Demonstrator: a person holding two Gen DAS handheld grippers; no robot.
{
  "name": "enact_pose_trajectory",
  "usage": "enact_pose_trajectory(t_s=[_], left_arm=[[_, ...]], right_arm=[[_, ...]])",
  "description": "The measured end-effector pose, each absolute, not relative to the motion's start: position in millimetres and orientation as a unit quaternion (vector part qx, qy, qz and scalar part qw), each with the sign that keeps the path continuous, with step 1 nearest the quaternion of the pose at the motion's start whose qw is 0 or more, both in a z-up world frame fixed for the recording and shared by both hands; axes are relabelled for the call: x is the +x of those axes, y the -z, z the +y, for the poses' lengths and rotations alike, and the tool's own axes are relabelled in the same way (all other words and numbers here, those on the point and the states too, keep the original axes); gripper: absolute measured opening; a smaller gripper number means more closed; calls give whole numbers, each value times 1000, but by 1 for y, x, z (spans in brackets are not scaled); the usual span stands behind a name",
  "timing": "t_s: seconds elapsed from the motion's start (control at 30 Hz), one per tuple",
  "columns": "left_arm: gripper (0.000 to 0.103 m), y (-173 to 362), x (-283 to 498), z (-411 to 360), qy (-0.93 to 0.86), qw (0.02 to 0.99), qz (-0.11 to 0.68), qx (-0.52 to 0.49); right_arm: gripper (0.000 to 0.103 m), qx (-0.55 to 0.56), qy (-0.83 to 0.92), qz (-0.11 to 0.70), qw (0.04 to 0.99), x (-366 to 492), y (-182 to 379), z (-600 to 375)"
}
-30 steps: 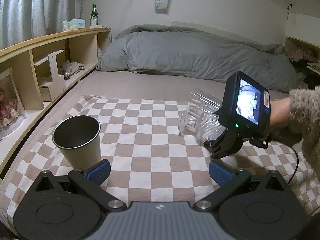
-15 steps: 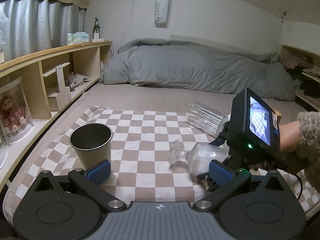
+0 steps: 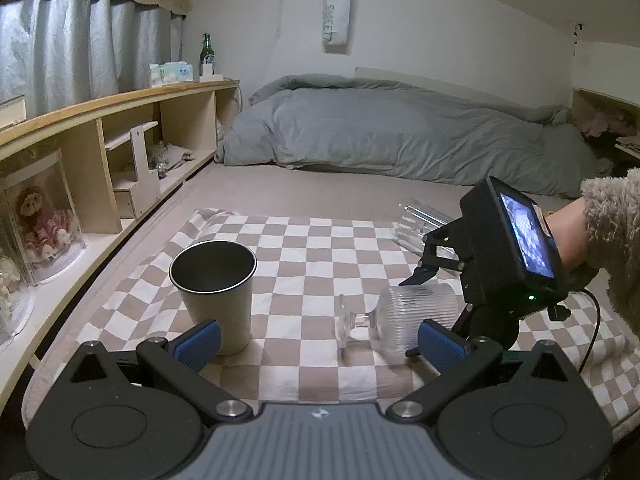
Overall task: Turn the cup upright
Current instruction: 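Lift the glass with the right tool and roll it toward the left tool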
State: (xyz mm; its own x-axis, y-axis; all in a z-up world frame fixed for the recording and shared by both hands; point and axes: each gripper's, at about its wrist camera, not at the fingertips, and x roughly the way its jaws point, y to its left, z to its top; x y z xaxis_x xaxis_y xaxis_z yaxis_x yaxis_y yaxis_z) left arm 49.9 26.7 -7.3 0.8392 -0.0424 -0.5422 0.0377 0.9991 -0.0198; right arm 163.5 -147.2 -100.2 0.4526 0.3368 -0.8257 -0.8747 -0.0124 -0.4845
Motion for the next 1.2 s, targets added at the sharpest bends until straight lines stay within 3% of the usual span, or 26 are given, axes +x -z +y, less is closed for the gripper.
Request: enact_pose_trajectory(t_s=[0.3,0.43,0.6,0.7,0.9,1.03,1.1,1.2], left_arm=[[102,9,85,15,101,935,339,1],[102,8,103,-1,143,931,334,24],[102,11,121,-11,159,934,312,68],[95,17,132,-9,152,932,321,69],[92,26,154,3,147,930,330,59],[92,31,163,-8,210,923,288,143],[92,39,167,-18,239,910,274,200],[92,52,175,-27,287,882,278,251]], right_arm=[[74,-561,-453,229,654,162,99,-156],[81,-537,-427,216,695,158,92,-169],[81,-487,-399,198,752,153,79,-188],[80,-453,-383,210,777,151,77,-193],[80,-268,-336,293,854,158,72,-217],[80,-127,-299,357,876,166,70,-242],[76,-59,-287,389,873,170,73,-255],[58,47,-262,445,855,179,83,-273]])
